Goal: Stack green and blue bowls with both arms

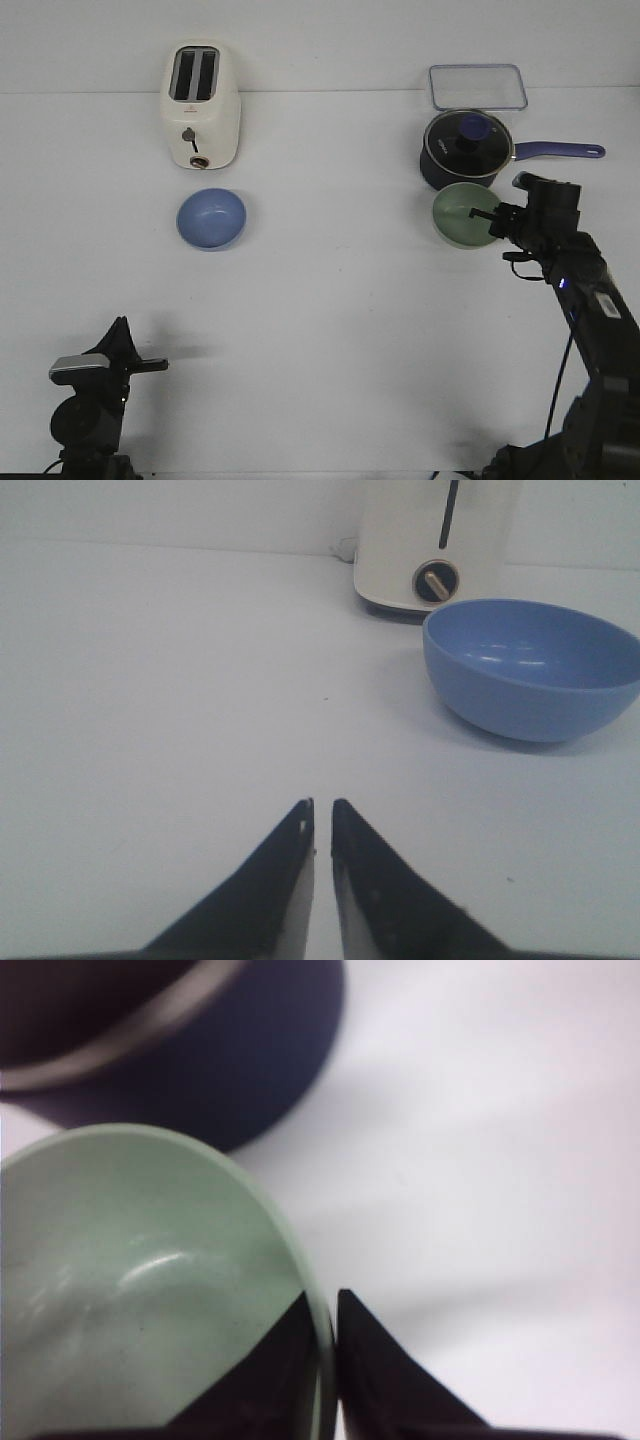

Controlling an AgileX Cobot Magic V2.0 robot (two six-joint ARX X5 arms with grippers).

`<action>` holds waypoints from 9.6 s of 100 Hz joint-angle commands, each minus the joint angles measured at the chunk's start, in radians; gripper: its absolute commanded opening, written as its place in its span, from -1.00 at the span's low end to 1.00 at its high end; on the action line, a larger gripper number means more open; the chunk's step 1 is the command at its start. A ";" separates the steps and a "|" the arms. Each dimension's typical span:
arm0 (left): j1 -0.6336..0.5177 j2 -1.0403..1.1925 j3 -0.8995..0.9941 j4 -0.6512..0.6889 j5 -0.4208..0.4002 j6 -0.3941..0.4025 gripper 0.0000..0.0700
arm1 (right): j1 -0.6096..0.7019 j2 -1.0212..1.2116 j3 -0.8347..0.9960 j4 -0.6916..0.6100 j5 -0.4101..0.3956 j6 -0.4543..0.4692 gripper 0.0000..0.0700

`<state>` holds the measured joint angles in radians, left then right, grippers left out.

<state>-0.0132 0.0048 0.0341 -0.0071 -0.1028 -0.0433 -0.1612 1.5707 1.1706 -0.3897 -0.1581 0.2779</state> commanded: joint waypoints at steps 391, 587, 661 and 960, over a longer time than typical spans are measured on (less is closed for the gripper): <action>-0.012 1.702 1.188 -0.229 0.265 -0.193 0.21 | 1.052 -1.085 -0.739 0.151 0.533 -0.010 0.11; -0.729 1.419 0.985 -0.134 0.275 -0.286 0.08 | 1.052 -1.085 -0.739 0.143 0.533 -0.018 0.11; -0.645 0.583 0.484 -0.269 -0.062 -0.289 -0.98 | 1.052 -1.085 -0.739 0.143 0.525 -0.018 -0.97; 0.018 -0.002 -0.020 0.020 0.006 0.077 -0.96 | 0.237 -1.572 -1.157 0.315 0.177 -0.223 -0.97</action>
<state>0.0036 0.0044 0.0341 0.0002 -0.0994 0.0277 0.0757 0.0162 0.0353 -0.0818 0.0250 0.0666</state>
